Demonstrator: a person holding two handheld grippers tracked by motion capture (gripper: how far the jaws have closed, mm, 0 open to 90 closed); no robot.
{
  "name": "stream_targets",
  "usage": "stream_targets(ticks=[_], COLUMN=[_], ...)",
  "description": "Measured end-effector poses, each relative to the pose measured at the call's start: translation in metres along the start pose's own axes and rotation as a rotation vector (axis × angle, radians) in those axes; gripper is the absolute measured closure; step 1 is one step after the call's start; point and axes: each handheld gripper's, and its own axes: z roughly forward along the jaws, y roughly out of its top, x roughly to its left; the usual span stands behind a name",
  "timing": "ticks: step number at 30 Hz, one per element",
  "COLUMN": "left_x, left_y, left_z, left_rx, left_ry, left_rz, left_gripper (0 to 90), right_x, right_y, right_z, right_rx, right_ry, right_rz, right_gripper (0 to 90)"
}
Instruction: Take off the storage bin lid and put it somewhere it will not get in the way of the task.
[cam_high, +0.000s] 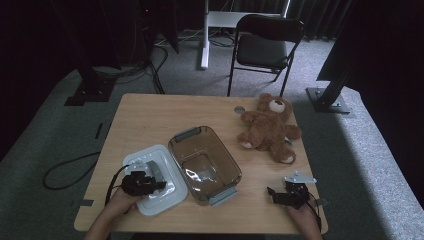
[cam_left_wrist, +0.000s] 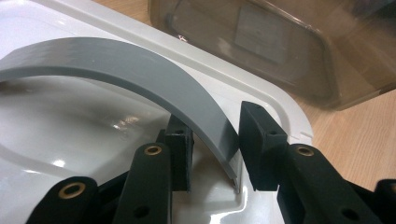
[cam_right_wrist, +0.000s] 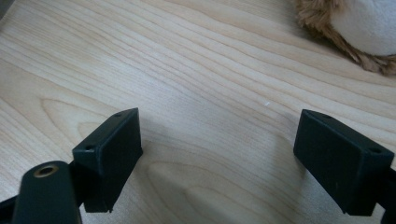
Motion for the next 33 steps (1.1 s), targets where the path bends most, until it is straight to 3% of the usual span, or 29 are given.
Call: stream_targets(ticks=[4, 8, 18, 22, 27, 29, 33], left_x=[0.005, 0.006, 0.007, 0.009, 0.008, 0.005, 0.003], left_y=[-0.001, -0.003, -0.004, -0.006, -0.009, -0.010, -0.013], left_z=[0.003, 0.005, -0.008, -0.015, -0.024, -0.027, -0.033], left_rx=[-0.009, -0.023, -0.070, -0.089, -0.126, -0.132, -0.148], left_ry=[-0.015, 0.011, 0.105, 0.177, 0.194, 0.226, 0.277], left_rz=[-0.015, -0.016, -0.043, -0.073, -0.069, -0.054, -0.063], left_gripper=[65.8, 55.9, 31.6, 26.1, 20.4, 20.3, 17.6], right_x=[0.000, 0.000, 0.000, 0.000, 0.000, 0.000, 0.000], right_y=[0.000, 0.000, 0.000, 0.000, 0.000, 0.000, 0.000], right_z=[0.000, 0.000, 0.000, 0.000, 0.000, 0.000, 0.000], right_rx=[0.000, 0.000, 0.000, 0.000, 0.000, -0.001, -0.001], right_ry=[0.000, 0.000, 0.000, 0.000, 0.000, 0.000, 0.000], right_rz=[0.000, 0.000, 0.000, 0.000, 0.001, 0.000, 0.000], right_gripper=[14.4, 14.4, 14.4, 14.4, 14.4, 14.4, 14.4])
